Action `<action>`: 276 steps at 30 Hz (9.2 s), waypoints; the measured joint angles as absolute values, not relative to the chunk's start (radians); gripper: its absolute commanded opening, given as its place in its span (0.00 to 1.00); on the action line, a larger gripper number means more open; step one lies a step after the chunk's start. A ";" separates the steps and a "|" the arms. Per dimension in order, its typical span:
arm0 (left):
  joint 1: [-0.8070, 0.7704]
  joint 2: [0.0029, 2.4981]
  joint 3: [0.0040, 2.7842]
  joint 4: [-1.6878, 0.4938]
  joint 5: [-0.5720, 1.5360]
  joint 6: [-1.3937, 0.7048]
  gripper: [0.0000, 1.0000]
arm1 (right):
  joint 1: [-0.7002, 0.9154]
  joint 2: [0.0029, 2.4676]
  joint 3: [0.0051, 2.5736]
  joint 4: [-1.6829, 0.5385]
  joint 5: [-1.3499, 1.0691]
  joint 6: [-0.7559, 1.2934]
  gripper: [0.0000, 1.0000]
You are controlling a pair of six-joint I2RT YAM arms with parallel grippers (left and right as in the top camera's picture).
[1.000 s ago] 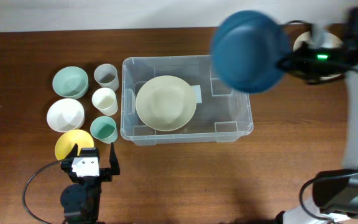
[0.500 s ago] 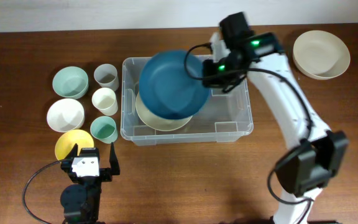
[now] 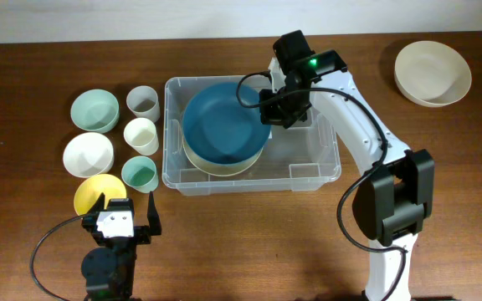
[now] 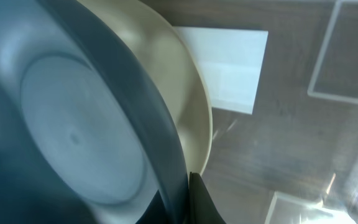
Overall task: Pack container
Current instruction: 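Lower the blue bowl onto the cream bowl and release, then raise the right gripper away toward the right cream bowl, then grasp the rim of the remaining cream bowl with the right gripper, then lift the cream bowl and carry it over the container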
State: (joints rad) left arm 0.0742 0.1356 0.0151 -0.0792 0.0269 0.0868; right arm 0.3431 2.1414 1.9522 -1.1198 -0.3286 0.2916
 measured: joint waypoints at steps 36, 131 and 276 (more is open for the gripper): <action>0.074 0.136 0.015 -0.079 0.027 0.086 0.99 | 0.343 2.213 1.945 -1.045 -0.329 0.315 0.35; 0.074 0.136 0.015 -0.079 0.027 0.087 0.99 | -0.504 2.421 2.088 -0.935 -0.064 0.709 0.45; 0.074 0.136 0.015 -0.079 0.027 0.087 0.99 | -0.679 2.458 2.060 -0.919 -0.876 0.455 0.04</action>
State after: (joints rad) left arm 0.0742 0.1356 0.0151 -0.0792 0.0269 0.0868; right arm -0.6788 2.4577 2.0602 -0.9188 -0.8764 0.4553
